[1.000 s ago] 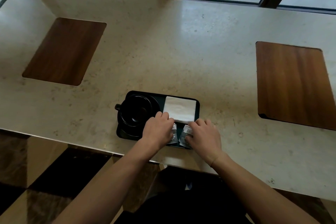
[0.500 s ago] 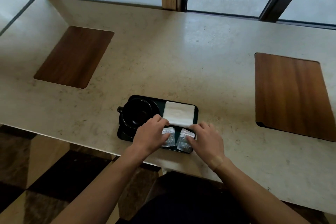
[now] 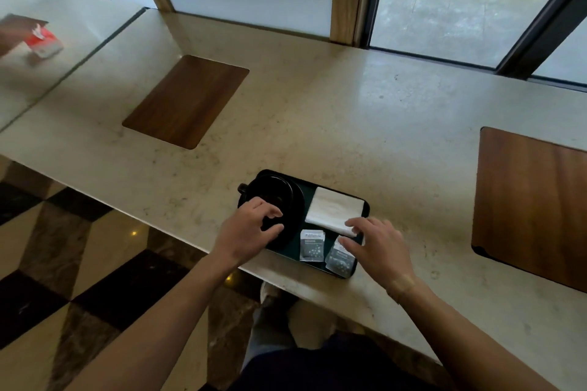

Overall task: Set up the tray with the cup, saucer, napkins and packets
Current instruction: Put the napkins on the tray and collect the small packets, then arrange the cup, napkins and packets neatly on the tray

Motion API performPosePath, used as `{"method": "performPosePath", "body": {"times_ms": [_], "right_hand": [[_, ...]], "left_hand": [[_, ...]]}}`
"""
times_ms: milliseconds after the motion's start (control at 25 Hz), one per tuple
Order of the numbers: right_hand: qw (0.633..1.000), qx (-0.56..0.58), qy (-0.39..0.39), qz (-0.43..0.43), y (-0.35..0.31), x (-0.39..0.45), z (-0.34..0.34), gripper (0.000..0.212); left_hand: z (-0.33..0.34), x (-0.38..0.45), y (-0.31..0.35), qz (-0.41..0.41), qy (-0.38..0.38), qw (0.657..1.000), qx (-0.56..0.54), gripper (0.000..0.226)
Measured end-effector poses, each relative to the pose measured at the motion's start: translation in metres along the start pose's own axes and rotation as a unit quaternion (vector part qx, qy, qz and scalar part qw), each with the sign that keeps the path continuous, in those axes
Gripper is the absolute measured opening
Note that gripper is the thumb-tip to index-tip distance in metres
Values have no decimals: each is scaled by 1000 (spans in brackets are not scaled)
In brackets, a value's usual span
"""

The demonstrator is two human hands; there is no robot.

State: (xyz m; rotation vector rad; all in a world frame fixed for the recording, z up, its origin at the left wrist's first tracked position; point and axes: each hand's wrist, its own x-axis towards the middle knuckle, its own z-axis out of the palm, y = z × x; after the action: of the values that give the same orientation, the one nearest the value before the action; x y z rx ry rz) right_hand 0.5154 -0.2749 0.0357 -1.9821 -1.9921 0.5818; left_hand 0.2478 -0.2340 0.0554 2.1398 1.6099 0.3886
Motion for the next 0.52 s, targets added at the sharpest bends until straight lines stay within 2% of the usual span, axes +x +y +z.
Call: {"method": "performPosePath", "body": {"times_ms": [160, 280, 520], "right_hand": [[1000, 22, 11, 6, -20, 17, 4, 35], [999, 42, 12, 21, -41, 30, 13, 35], [994, 88, 30, 49, -73, 55, 32, 34]], "left_hand": [[-17, 3, -32, -17, 13, 999, -45, 16], [-30, 9, -57, -19, 10, 997, -80, 18], [-46, 40, -112, -43, -40, 988, -142, 22]]}}
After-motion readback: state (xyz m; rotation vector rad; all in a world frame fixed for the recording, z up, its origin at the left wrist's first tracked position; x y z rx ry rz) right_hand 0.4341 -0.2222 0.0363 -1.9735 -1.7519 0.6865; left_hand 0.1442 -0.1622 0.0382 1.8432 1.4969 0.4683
